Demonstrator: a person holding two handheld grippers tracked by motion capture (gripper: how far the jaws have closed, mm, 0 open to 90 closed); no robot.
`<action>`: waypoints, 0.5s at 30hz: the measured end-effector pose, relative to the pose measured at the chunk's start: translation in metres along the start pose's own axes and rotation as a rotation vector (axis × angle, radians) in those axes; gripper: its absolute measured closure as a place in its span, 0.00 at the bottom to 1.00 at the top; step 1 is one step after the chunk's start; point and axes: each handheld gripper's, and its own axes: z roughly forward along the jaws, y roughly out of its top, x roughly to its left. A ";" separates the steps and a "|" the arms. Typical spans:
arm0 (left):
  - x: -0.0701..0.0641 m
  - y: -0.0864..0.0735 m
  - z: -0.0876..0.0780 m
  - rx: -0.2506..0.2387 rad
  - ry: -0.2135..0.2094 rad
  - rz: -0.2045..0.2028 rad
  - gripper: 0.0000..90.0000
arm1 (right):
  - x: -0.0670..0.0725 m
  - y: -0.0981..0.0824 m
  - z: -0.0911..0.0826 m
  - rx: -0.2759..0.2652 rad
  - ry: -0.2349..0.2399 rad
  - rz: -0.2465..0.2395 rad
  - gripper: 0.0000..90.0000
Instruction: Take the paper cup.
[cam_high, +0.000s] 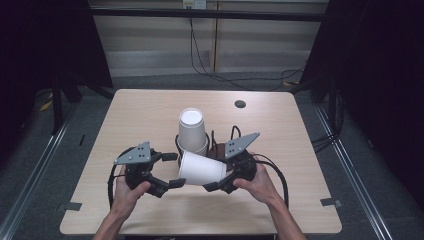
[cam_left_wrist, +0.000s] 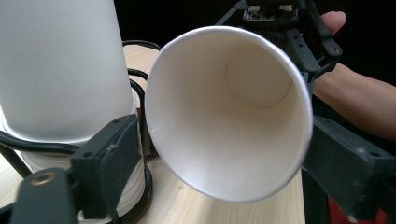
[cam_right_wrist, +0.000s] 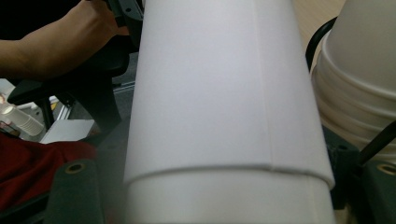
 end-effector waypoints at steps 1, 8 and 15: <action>0.000 0.000 0.001 0.002 0.003 0.006 0.07 | 0.000 0.000 0.000 -0.010 0.006 0.002 0.29; -0.002 0.000 0.008 0.002 -0.026 0.010 0.00 | 0.003 0.003 0.002 0.002 0.035 -0.016 0.29; -0.005 -0.001 0.013 0.009 -0.072 0.007 0.07 | 0.005 0.004 0.006 0.001 0.043 -0.028 0.29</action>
